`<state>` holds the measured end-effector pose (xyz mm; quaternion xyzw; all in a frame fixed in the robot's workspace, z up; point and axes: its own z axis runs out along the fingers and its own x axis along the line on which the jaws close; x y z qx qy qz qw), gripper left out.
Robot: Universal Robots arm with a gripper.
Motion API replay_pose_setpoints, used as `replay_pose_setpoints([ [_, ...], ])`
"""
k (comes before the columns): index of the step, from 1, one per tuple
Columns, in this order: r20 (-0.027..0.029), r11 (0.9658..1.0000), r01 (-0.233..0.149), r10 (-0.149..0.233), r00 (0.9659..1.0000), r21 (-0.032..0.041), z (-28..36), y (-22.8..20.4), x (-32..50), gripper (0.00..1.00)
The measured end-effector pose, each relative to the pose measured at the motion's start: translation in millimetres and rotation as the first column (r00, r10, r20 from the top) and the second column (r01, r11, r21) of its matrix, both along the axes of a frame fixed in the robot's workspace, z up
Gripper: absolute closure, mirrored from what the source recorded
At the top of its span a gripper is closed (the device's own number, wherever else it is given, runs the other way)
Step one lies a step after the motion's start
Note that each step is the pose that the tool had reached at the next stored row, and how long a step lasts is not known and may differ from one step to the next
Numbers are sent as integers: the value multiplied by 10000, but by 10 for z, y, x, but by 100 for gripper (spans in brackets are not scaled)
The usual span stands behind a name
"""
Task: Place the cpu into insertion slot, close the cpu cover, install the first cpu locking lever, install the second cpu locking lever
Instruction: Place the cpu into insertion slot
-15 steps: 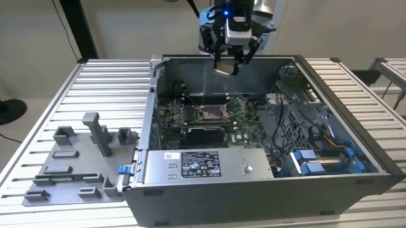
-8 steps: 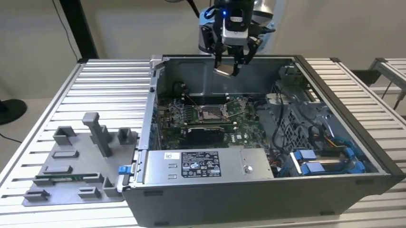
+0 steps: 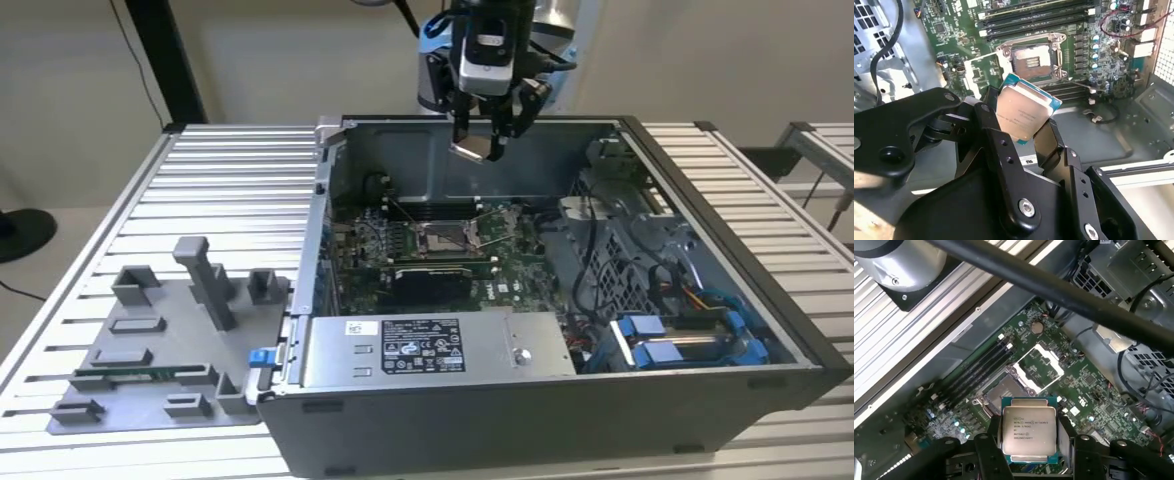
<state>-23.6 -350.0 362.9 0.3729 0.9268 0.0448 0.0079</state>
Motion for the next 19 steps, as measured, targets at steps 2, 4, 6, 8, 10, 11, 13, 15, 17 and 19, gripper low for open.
replay_pose_setpoints([
  [2, 0, 9998, 190, -190, 9998, 1, -1, 0, 0, 100],
  [4, 0, 9990, 458, -458, 9990, 1, -1, 0, 0, 100],
  [6, 1, 9971, 766, -766, 9971, 1, -3, 0, 0, 100],
  [8, 0, 9943, 1069, -1069, 9943, 0, -2, 0, 0, 100],
  [10, 0, 9908, 1356, -1356, 9908, 1, -3, 0, 0, 100],
  [11, 0, 9887, 1500, -1500, 9887, 1, -3, 0, 0, 100],
  [13, 0, 9836, 1803, -1803, 9836, 1, -4, 0, 0, 100],
  [15, 0, 9777, 2100, -2100, 9777, 1, -5, 0, 0, 100],
  [17, 0, 9712, 2382, -2382, 9712, 1, -6, 0, -1, 100],
  [19, 0, 9647, 2634, -2634, 9647, 1, -8, 0, -3, 100],
])
